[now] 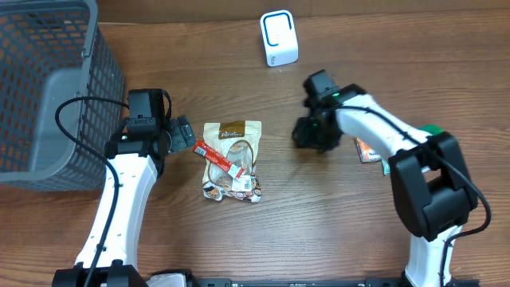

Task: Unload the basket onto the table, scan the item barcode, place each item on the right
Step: 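Reach the right gripper to the red stick snack on the Pantree bag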

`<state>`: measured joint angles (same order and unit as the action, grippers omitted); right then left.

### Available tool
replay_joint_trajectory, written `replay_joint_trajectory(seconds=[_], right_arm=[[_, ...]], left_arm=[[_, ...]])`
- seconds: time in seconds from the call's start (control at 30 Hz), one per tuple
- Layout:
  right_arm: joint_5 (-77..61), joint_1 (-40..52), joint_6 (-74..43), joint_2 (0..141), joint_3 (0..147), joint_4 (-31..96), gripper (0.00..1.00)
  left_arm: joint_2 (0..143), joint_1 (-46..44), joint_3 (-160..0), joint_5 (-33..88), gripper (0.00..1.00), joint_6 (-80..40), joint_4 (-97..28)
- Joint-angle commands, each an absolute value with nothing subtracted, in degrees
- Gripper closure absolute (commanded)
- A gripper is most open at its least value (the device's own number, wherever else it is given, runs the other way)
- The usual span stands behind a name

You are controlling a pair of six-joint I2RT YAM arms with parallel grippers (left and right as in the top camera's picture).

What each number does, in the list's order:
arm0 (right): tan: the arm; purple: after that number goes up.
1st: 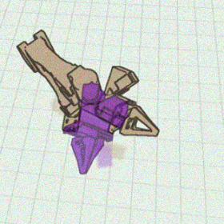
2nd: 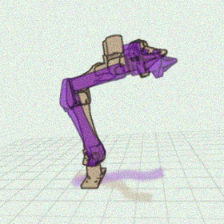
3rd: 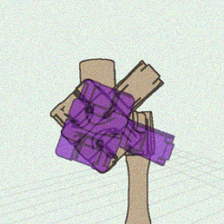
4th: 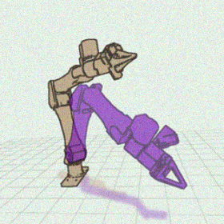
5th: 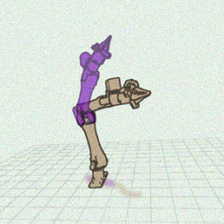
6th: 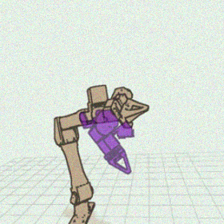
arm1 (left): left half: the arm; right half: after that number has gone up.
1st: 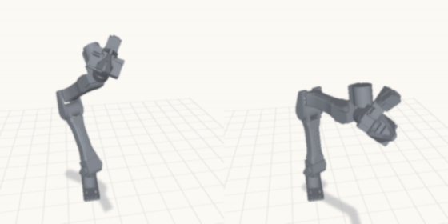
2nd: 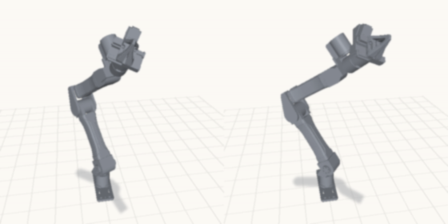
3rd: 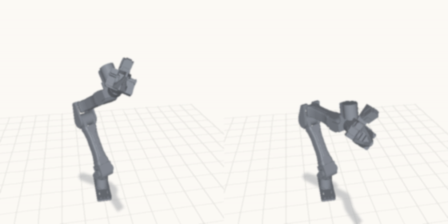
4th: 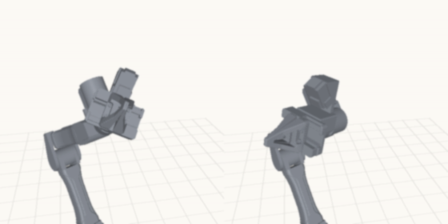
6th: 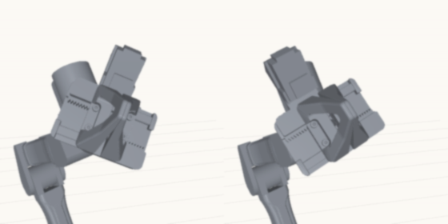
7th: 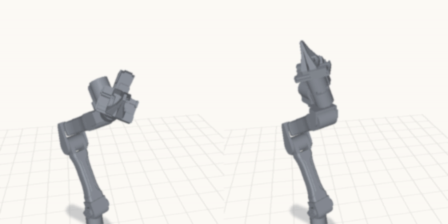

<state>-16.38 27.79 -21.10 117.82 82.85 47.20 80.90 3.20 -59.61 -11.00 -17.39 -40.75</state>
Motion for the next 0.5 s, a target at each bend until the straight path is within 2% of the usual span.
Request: replay_joint_trajectory(seconds=[0.0,0.2,0.33,0.47], right_arm=[[-23.59,32.80,-21.26,117.89,82.43,43.62,0.53],[-13.10,41.78,-21.21,117.89,82.46,36.29,0.60],[-4.40,46.02,-19.51,117.86,83.70,35.33,0.60],[-3.03,48.38,-15.70,117.86,85.89,35.35,0.60]], left_arm=[[80.97,3.20,-60.23,-11.55,0.00,-17.15,-40.69],[80.97,3.20,-60.23,-11.55,0.00,-17.15,-40.69],[80.97,3.20,-60.23,-11.55,0.00,-17.15,-40.69],[80.97,3.20,-60.23,-11.55,0.00,-17.15,-40.69]])
